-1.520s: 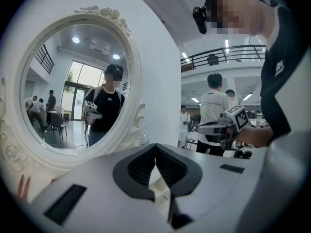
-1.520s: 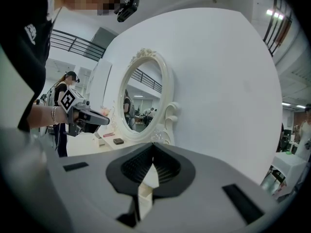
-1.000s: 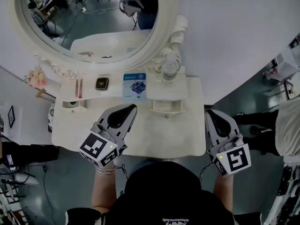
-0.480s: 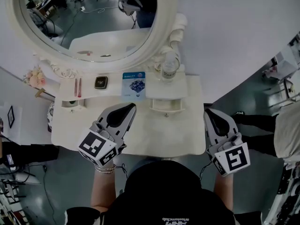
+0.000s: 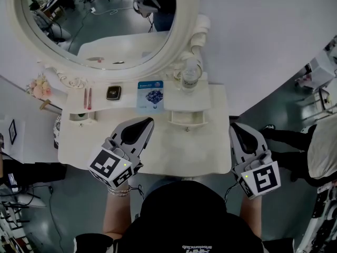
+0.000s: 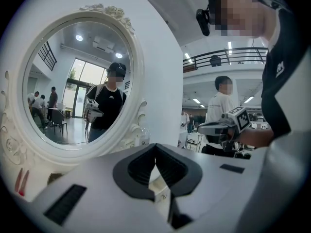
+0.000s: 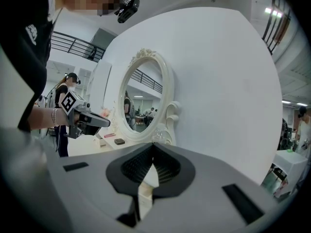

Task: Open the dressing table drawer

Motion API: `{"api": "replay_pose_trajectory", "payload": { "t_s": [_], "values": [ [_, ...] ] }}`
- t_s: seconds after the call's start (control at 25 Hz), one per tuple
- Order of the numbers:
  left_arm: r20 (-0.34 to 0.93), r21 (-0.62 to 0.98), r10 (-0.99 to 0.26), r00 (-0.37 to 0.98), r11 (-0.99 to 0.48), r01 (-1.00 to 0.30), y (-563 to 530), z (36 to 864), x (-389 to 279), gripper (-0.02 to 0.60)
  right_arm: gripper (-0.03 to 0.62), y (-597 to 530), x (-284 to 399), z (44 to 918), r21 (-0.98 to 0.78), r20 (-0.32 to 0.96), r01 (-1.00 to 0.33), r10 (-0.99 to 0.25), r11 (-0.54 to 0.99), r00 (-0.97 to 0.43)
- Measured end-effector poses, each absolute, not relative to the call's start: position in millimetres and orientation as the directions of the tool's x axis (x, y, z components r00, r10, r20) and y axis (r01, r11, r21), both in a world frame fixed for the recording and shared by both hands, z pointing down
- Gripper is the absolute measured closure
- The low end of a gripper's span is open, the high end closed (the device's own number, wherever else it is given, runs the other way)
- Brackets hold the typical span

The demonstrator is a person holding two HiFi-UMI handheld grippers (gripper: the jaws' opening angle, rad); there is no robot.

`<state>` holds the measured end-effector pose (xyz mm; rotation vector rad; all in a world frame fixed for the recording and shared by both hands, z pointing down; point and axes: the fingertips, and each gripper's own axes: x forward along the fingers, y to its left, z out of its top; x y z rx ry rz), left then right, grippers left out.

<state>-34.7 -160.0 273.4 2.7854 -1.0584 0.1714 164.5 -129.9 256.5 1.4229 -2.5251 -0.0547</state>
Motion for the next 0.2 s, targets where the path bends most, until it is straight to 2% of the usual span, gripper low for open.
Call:
{"api": "replay_pose_trajectory", "payload": {
  "t_s": [0.2],
  "values": [
    [0.161, 0.107, -0.651, 0.742, -0.736, -0.668, -158.6, 273.1, -35.7, 0.563, 0.576, -127.8, 164.4, 255.3, 0.152, 0.188, -0.839, -0.848, 0.523, -0.495]
  ]
}}
